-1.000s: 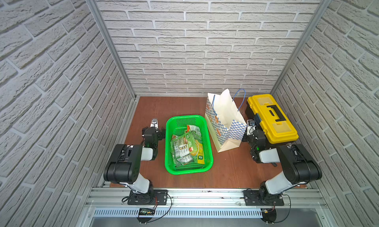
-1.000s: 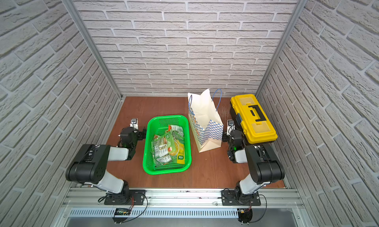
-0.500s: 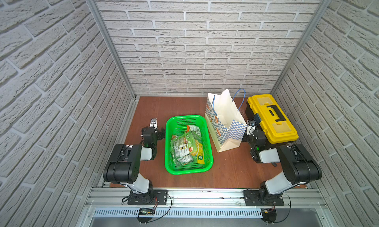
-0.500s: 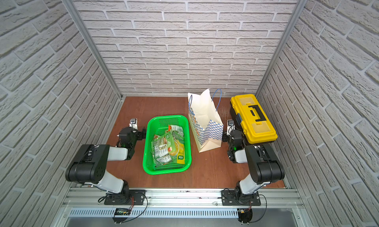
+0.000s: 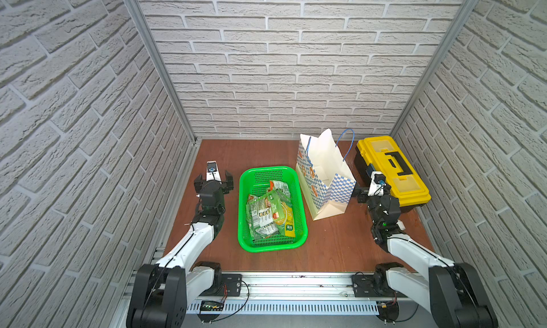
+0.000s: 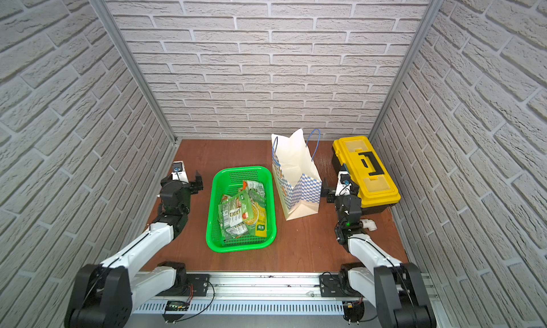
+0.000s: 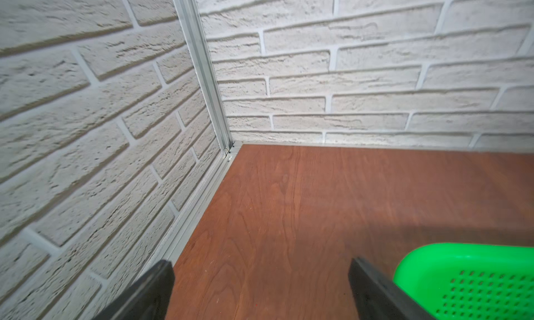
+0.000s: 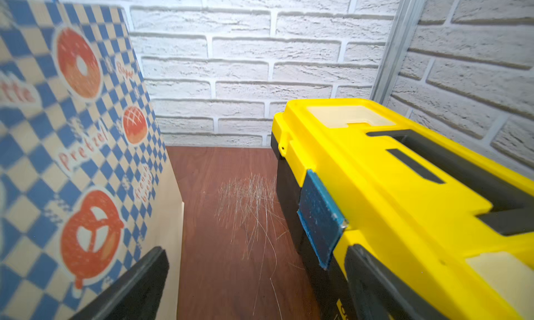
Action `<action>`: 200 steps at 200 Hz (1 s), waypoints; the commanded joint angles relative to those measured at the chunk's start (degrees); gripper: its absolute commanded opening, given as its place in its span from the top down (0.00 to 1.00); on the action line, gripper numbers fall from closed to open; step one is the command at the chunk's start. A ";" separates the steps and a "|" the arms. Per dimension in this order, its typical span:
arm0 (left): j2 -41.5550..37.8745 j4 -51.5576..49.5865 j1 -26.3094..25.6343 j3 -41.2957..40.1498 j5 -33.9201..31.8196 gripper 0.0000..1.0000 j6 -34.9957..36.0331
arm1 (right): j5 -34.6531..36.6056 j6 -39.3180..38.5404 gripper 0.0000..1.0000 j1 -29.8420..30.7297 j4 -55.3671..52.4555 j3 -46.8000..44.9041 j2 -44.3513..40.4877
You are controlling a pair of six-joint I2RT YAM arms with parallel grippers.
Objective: Place the condiment packets inside the bag
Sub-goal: Move the storage box to the center of the board.
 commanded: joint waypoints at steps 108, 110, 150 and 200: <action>-31.65 -40.86 1.68 -0.70 21.22 0.02 -42.52 | -9.34 16.87 0.01 0.07 -66.31 22.76 -30.48; -31.79 -40.71 1.86 -0.95 22.08 0.02 -42.96 | -9.99 16.86 0.01 0.10 -66.57 22.97 -30.65; -30.16 -46.06 2.09 0.27 30.36 0.02 -44.95 | -15.10 19.21 0.01 0.11 -71.68 24.91 -35.28; -19.11 -54.42 -5.40 4.76 26.47 0.02 -38.46 | -20.74 20.19 0.01 0.11 -75.12 29.84 -30.83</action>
